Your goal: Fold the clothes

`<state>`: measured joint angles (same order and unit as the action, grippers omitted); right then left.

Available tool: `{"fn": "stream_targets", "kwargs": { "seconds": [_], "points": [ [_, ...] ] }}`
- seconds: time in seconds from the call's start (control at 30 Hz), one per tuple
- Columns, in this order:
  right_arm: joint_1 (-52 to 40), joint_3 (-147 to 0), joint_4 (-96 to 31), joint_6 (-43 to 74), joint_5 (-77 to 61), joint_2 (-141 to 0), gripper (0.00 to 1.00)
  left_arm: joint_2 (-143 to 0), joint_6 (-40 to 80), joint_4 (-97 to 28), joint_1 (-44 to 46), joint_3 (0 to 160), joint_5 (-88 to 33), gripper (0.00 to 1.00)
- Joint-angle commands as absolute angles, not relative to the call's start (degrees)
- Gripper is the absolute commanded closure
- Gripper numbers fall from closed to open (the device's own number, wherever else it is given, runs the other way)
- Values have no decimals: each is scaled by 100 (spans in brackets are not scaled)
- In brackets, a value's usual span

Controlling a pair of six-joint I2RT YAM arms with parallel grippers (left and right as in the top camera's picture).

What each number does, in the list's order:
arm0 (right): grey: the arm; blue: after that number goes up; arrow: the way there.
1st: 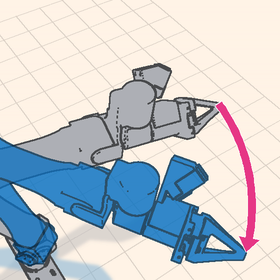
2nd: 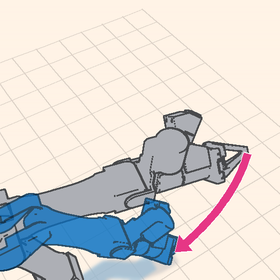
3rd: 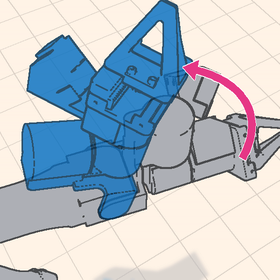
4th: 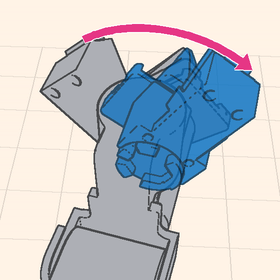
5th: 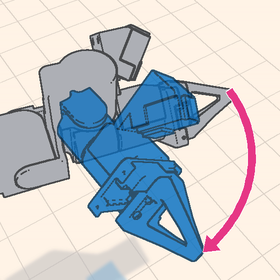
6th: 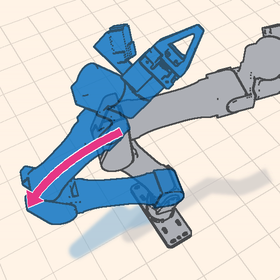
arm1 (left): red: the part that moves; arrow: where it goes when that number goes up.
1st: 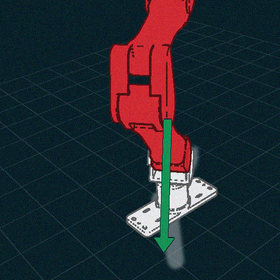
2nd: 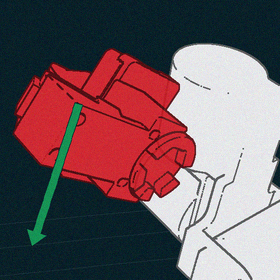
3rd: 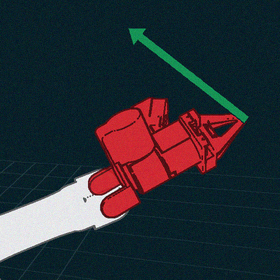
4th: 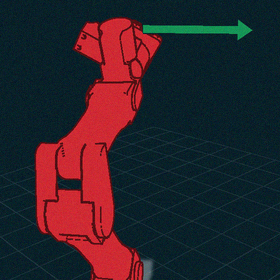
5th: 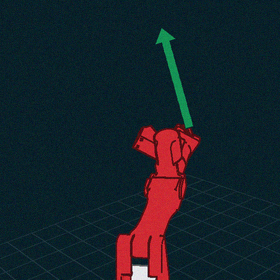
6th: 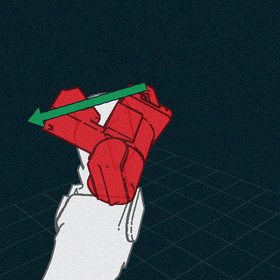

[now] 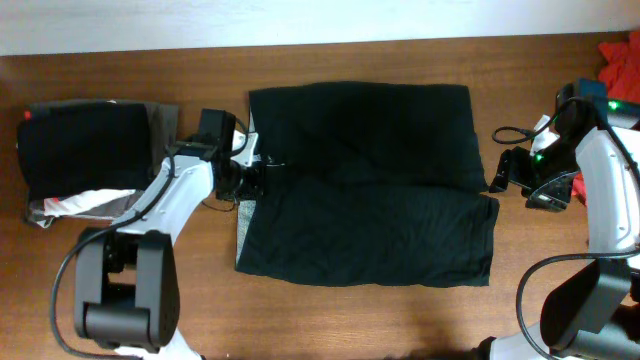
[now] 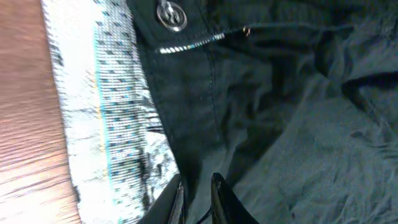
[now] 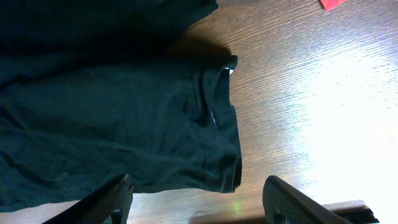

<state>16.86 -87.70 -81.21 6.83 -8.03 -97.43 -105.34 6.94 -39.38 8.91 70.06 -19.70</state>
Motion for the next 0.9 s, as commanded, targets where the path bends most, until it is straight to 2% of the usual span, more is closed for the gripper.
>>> {"fn": "stream_targets", "kwargs": {
  "seconds": [0.0,0.3,0.37,0.43,0.47,0.87],
  "points": [
    [1728,-8818,-8134,617,-814,-9697,28,-10392,685,-4021,871,7087,-1476,84],
    [1728,-8818,-8136,617,-814,-9697,28,-10403,685,-4077,871,7063,-1192,83],
    [1728,-8818,-8136,617,-814,-9697,28,-10422,685,-4069,871,7052,-1199,76],
    [1728,-8818,-8136,617,-814,-9697,28,-10471,685,-4047,882,7030,-1216,55],
    [1728,-8818,-8136,617,-814,-9697,28,-10514,685,-4034,884,7028,-1219,53],
    [1728,-8818,-8138,617,-814,-9697,28,-11358,683,-3804,882,7028,-1909,51]
  ]
}}
